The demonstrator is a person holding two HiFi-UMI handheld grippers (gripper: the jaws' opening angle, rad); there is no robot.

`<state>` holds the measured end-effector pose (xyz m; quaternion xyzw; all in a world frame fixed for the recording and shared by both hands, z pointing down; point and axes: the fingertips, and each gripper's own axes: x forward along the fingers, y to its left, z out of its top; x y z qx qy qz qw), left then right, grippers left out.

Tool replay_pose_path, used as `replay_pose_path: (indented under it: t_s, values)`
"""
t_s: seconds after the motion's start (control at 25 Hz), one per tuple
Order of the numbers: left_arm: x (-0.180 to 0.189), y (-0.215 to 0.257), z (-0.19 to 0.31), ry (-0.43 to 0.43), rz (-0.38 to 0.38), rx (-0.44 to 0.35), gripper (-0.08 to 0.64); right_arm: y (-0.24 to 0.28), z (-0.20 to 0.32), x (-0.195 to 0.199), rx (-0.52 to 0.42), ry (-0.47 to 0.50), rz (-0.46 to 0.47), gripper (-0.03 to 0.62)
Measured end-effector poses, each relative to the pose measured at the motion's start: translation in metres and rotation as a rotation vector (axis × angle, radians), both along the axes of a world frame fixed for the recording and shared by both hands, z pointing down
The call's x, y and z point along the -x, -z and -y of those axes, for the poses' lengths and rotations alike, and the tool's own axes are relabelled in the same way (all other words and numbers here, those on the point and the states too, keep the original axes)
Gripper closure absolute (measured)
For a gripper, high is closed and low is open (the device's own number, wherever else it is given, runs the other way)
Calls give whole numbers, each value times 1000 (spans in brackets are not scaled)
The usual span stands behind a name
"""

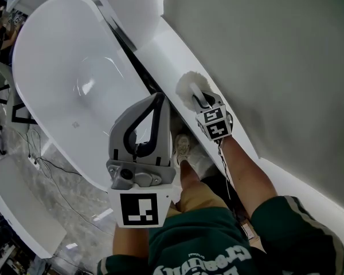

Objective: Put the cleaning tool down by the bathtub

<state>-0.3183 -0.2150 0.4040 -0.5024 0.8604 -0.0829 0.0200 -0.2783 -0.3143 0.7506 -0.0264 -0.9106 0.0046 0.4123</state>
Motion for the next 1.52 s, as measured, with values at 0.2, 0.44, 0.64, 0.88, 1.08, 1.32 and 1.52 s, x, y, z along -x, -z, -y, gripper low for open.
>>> replay_pose_path:
  t_s: [0.2,0.44,0.64,0.88,1.08,1.32,1.52]
  values:
    - [7,-9,4,7,-17,12,554,-33,3,-3,10,2,-58,502]
    - [9,-21,5,4,-33,16,554,-67,4,-10,15,9,-134,502]
    - [12,-35,5,9,-49,27,554,-90,7,-9,18,0,-170,502]
    - [20,-43,0,15,-50,34,554,-117,10,-10,18,1,-236,502]
    - [27,-54,-6,32,-61,47,554,-137,14,-14,11,-11,-286,502]
    - [31,-61,-15,48,-61,63,554,-147,16,-14,5,-23,-346,500]
    - [30,-71,-21,63,-72,74,554,-161,22,-15,11,-78,-370,501]
